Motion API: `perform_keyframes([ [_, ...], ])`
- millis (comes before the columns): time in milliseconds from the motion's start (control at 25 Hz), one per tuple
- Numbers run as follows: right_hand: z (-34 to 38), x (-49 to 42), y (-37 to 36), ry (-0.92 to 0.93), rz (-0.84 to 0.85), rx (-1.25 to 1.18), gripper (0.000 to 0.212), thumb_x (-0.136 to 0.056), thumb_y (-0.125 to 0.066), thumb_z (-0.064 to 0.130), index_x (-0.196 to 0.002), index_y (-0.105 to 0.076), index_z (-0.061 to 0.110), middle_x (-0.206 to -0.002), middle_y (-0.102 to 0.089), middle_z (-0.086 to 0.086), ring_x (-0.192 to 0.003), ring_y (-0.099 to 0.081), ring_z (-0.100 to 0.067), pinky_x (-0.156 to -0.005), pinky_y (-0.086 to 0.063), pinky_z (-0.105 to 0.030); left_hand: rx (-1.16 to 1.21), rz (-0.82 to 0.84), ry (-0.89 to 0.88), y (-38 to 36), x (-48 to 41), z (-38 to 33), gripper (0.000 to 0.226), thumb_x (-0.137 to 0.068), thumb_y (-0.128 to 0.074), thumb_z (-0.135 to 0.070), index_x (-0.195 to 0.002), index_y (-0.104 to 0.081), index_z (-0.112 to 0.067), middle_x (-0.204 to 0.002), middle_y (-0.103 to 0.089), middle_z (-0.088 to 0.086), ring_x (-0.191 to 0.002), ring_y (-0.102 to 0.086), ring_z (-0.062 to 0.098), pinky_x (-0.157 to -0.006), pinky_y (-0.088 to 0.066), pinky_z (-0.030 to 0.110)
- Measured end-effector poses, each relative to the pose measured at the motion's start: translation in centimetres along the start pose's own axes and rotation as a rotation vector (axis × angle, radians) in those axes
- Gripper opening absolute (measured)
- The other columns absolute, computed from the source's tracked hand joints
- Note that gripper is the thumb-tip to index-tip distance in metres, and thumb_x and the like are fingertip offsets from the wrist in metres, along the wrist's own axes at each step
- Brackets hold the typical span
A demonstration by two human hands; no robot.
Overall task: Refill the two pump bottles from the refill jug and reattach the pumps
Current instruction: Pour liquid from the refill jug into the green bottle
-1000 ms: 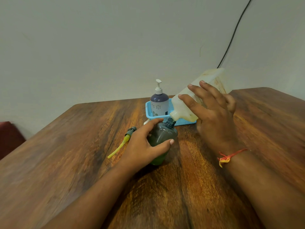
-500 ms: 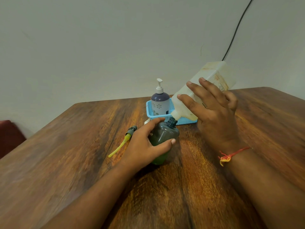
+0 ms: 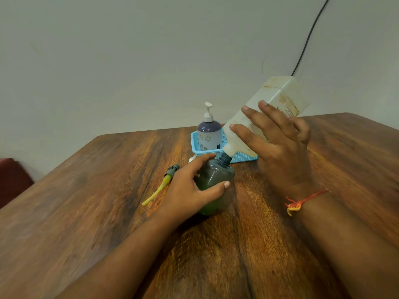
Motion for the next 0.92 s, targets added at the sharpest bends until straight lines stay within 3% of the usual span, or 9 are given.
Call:
perform_keyframes([
  [320,0.2,-0.2,0.2,0.016,-0.012,-0.014,0.041,-0.109,-0.032,0.024,-0.140,-0.059,0.027,-0.155,-0.046,-0.003,-0.146,-0.037,-0.029,-0.099,-0.027,-0.046,-0.004,0.003,0.005,0.0,0.0,-0.1,0.072,-0.081,-0.079,-0.042,-0.146,-0.046,-0.037,-0.124,-0.051,-0.027,-0.113,-0.054,-0.001,-0.088,-0.053,0.020],
  [440,0.1,-0.1,0.0,-0.003,-0.013,-0.031,0.039,-0.107,-0.042,0.017,-0.140,-0.058,0.027,-0.155,-0.046,-0.003,-0.146,-0.036,-0.028,-0.099,-0.027,-0.046,-0.001,0.001,0.008,0.0,0.0,-0.2,0.072,-0.081,-0.079,-0.042,-0.146,-0.046,-0.037,-0.126,-0.052,-0.023,-0.112,-0.055,-0.001,-0.087,-0.053,0.019],
  [680,-0.8,0.0,-0.4,-0.188,0.152,-0.069,0.080,-0.075,-0.071,-0.006,-0.143,-0.053,0.031,-0.151,-0.049,-0.001,-0.144,-0.035,-0.027,-0.100,-0.026,-0.045,0.034,-0.016,0.008,0.0,0.0,-0.3,0.069,-0.082,-0.078,-0.042,-0.144,-0.047,-0.038,-0.126,-0.054,-0.026,-0.114,-0.056,0.000,-0.089,-0.054,0.020],
  [800,-1.3,0.4,-1.0,-0.247,0.229,-0.099,0.080,-0.073,-0.076,0.006,-0.144,-0.048,0.032,-0.143,-0.052,0.000,-0.136,-0.040,-0.027,-0.098,-0.029,-0.046,0.100,-0.020,0.022,-0.1,0.0,-0.5,0.067,-0.081,-0.079,-0.041,-0.140,-0.046,-0.042,-0.122,-0.051,-0.033,-0.114,-0.055,-0.003,-0.090,-0.054,0.020],
  [920,-1.8,0.9,-1.6,-0.322,0.307,-0.139,0.079,-0.074,-0.082,0.025,-0.144,-0.045,0.027,-0.135,-0.056,-0.003,-0.125,-0.047,-0.028,-0.096,-0.038,-0.049,0.185,-0.048,0.035,-0.1,-0.1,-0.6,0.070,-0.073,-0.081,-0.052,-0.133,-0.045,-0.046,-0.125,-0.055,-0.027,-0.117,-0.057,0.000,-0.091,-0.056,0.024],
])
Point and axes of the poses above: each hand's wrist, its own x-axis away from the middle knuckle, its own y-axis out of the back of the hand, z = x × y, the point moved 3 cm from there along -x, towards the middle knuckle
